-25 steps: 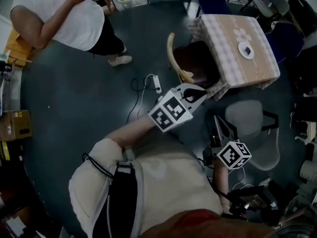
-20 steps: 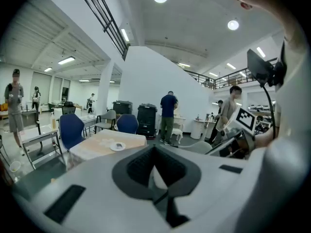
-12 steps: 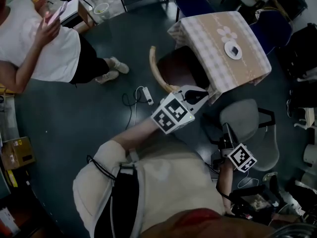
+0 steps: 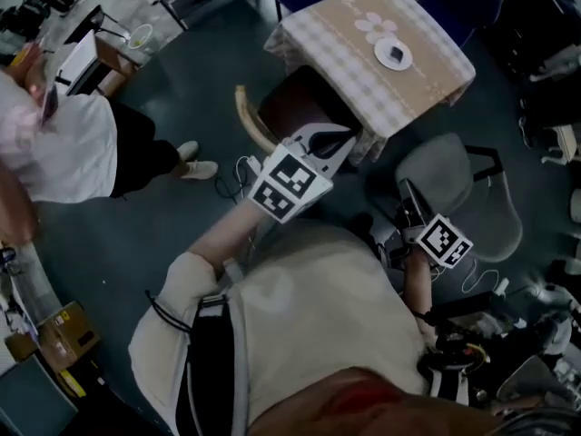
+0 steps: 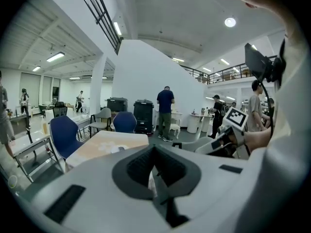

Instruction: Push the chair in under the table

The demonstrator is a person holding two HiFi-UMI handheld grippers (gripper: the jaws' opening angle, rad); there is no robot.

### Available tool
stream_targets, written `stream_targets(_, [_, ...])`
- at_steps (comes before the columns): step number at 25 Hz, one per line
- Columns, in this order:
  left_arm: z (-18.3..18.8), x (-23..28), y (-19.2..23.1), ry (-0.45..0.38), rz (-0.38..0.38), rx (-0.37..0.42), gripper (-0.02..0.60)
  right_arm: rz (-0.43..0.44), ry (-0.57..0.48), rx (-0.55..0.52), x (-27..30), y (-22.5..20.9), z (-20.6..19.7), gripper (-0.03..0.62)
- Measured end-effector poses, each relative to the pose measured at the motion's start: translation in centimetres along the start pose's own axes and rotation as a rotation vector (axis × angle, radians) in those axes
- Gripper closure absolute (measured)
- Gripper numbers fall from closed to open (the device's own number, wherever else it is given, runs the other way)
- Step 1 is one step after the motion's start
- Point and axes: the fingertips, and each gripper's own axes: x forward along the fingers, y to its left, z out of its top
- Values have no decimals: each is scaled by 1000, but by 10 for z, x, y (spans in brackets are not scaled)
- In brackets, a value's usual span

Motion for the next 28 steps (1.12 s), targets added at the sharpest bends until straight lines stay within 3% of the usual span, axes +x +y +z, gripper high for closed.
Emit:
stream_targets(5, [-7, 10, 11, 3, 78, -27, 574, 28, 11, -19, 13, -12, 21, 585])
stream_targets(17, [15, 105, -44, 25, -5, -30, 574, -67, -63, 3, -44, -107, 84, 585])
stream_targets(24, [21, 168, -88, 65, -145, -18, 574, -247, -136, 44, -110, -190, 115, 585])
stream_targets(28, [26, 181, -127, 69, -269, -35, 574, -312, -99, -27, -147, -221, 123, 585])
